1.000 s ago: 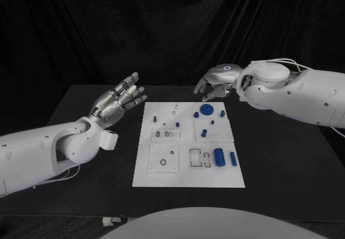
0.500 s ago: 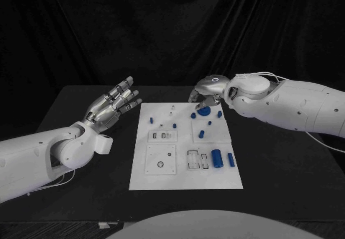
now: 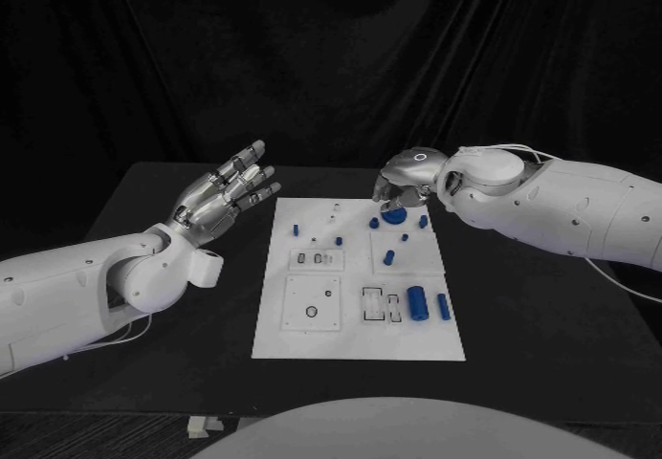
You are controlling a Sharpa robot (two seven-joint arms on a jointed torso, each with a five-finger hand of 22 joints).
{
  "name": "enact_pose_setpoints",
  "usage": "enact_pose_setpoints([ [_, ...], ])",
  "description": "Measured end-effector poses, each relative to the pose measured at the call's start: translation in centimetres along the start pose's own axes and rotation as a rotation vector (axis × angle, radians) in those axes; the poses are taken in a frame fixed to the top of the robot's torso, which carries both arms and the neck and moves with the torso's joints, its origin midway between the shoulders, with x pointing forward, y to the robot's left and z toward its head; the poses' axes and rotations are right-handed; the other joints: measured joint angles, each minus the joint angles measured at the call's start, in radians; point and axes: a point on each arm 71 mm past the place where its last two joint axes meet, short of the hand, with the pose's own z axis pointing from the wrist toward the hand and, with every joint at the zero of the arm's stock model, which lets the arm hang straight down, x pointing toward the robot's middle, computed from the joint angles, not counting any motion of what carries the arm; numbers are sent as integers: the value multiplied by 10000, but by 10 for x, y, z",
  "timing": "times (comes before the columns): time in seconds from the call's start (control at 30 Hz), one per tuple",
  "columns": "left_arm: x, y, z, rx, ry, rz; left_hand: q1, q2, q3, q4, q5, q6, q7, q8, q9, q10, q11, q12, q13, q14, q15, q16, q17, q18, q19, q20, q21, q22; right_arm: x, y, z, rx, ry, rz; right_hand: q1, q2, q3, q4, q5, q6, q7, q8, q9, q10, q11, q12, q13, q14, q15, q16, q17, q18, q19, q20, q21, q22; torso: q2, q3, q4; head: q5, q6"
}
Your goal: Assemble the parts on the task board
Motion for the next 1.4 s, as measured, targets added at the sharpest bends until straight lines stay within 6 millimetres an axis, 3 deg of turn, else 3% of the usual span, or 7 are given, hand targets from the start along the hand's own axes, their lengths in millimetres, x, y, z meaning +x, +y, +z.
enact_pose_setpoints([
  [0.13, 1, 0, 1, 0, 44, -24, 0, 0, 19, -18, 33, 25, 24, 0, 4, 16, -15, 0, 0, 1, 0, 0, 0, 0, 0, 0, 0, 0, 3, 0, 0, -102, -53, -6, -110, -115, 278, 134, 29, -67, 24, -184, -8, -368, -2, -110, -31, 0, 0, 806, 1210, -2, 61, 3, 389, 630, -44, -6, -5, 32, 0],
  [0.3, 1, 1, 2, 0, 95, -45, 39, -39, 55, -54, 105, 161, 160, 40, 33, 14, -130, 0, 0, 1, 0, 0, 1, 0, 0, 1, 0, 0, 6, 0, 1, -199, -36, -1, 30, -255, 601, 83, 179, -229, -65, -299, -16, -621, -73, -177, -31, 0, 0, 909, 1357, 0, 61, 3, 465, 778, -69, -12, -9, 26, 0],
  [0.43, 2, 2, 3, -1, 147, -75, 39, -39, 55, -55, 105, 196, 196, 40, 42, 14, -130, 0, -1, 1, 0, 0, 1, 0, 0, 0, 0, 1, 13, -1, 1, -211, 69, 50, 122, -347, 959, 53, 446, -334, -82, -344, -17, -781, -25, -176, -39, 0, 0, 1063, 1599, 0, 61, 3, 552, 984, -72, -15, -14, 3, -1],
  [0.57, 2, 2, 4, -3, 180, -95, 39, -39, 82, -27, 105, 196, 196, 40, 42, 14, -130, 0, -1, 0, 0, 0, 1, 0, 0, 1, 0, 1, 19, -1, 3, -188, 172, 78, 226, -451, 1338, -46, 447, -492, -34, -411, -45, -1187, -34, -373, -92, 0, 0, 1091, 1567, 2, 60, 3, 552, 955, -81, -17, -14, 8, -1],
  [0.73, 2, 2, 4, -3, 219, -121, 74, -4, 82, -28, 105, 196, 196, 40, 42, 13, -130, 0, -1, 0, 0, 0, 2, 0, 0, 1, 0, 1, 25, -2, 6, -128, 282, 110, 201, -610, 1614, -191, 136, -969, -121, -412, -118, -1764, -56, -525, -92, 0, 0, 1000, 1347, 2, 60, 3, 548, 834, -101, -24, -21, 64, -1],
  [0.87, 2, 2, 4, -3, 240, -135, 74, -4, 112, -57, 105, 196, 195, 40, 42, 13, -130, 0, -1, 1, 0, 0, 2, -1, 0, 1, 0, 1, 29, -1, 8, -71, 350, 134, 241, -651, 1822, -290, -89, -1051, -170, -411, -118, -1797, -80, -470, -78, 0, 0, 971, 1267, 3, 25, -32, 494, 815, -100, -24, -21, 81, -1],
  [1.4, 2, 2, 5, -3, 312, -182, 74, -5, 125, -71, 145, 196, 195, 40, 40, 13, -129, 0, -1, 1, 0, 1, 3, 0, 1, 1, -1, 2, 42, -3, 16, 274, 365, 120, 188, -783, 2007, -254, -174, -1013, -207, -411, -88, -1626, -26, -303, -55, 0, 0, 852, 1105, 5, -12, 4, 457, 770, -89, -21, -6, 80, -1],
])
